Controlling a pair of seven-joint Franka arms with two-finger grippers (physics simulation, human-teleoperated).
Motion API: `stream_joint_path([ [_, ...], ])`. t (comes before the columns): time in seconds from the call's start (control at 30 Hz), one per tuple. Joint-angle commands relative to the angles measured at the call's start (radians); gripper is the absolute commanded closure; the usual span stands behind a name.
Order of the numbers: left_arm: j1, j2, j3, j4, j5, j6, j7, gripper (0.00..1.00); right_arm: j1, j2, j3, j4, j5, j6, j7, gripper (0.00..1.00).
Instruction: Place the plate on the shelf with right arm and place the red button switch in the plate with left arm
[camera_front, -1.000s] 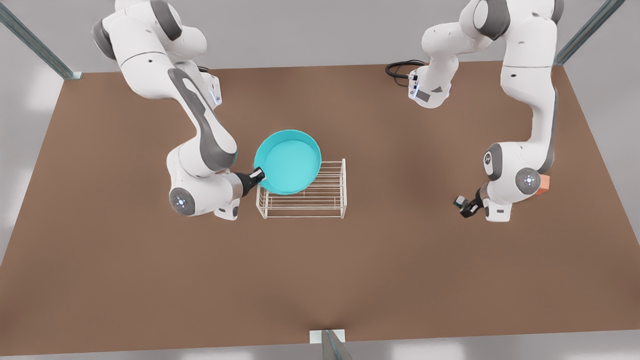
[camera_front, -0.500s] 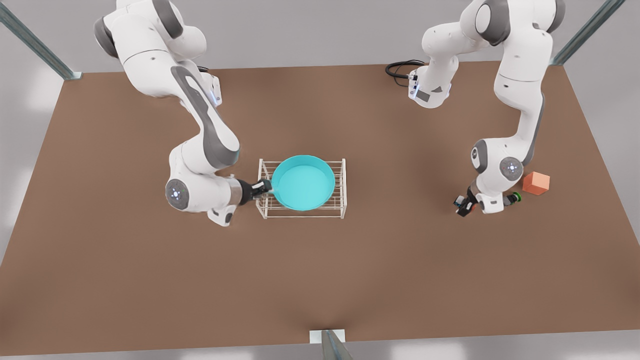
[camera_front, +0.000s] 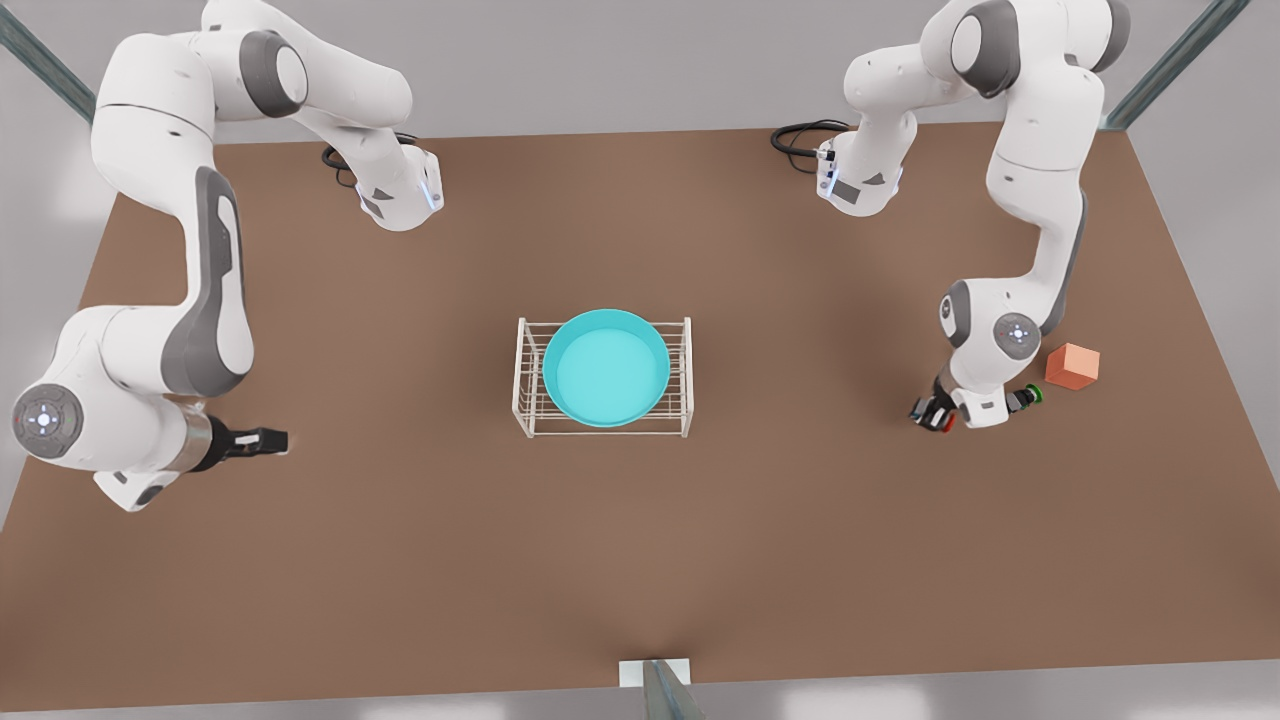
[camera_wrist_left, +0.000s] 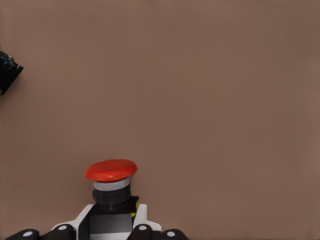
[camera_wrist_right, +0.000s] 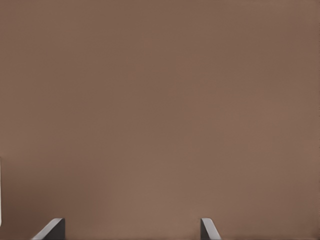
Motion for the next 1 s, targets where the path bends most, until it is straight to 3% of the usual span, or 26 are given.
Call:
stream_joint_path([
  [0.0,-0.003,-0.024,-0.011,0.042,-0.014,-0.085,-0.068,0.73,0.000,0.001,-0.016,0.000,-0.026,0.018,0.063,0.00],
  [0.07,-0.003,-0.029,-0.137,0.203,-0.019,-0.263,-0.276,0.73,0.003,0.001,-0.019,0.005,-0.018,0.021,0.106,0.00],
  [0.27,-0.105,-0.011,-0.390,0.510,-0.174,-0.303,-0.878,0.73,0.007,0.005,-0.008,0.013,-0.020,0.028,0.137,0.00],
  [0.37,-0.113,-0.009,-0.532,0.573,-0.183,-0.289,-1.033,0.73,0.009,0.005,0.004,0.014,-0.021,0.031,0.124,0.00],
  [0.43,-0.200,-0.004,-0.543,0.574,-0.195,-0.149,-1.114,0.73,0.006,0.008,0.004,0.014,-0.020,0.032,0.126,0.00],
  [0.77,-0.383,0.045,-0.540,0.516,-0.160,-0.090,-1.079,0.72,0.004,0.015,0.002,0.026,-0.020,0.037,0.130,0.00],
  [0.8,-0.383,0.052,-0.540,0.516,-0.160,-0.047,-1.079,0.46,0.004,0.016,0.002,0.026,-0.020,0.037,0.132,0.00],
  [0.83,-0.380,0.052,-0.540,0.518,-0.160,-0.047,-1.079,0.00,0.006,0.016,0.002,0.026,-0.020,0.037,0.135,0.00],
  [0.97,-0.365,0.031,-0.536,0.518,-0.149,-0.076,-1.050,0.00,0.006,0.018,0.002,0.026,-0.020,0.037,0.133,0.00],
])
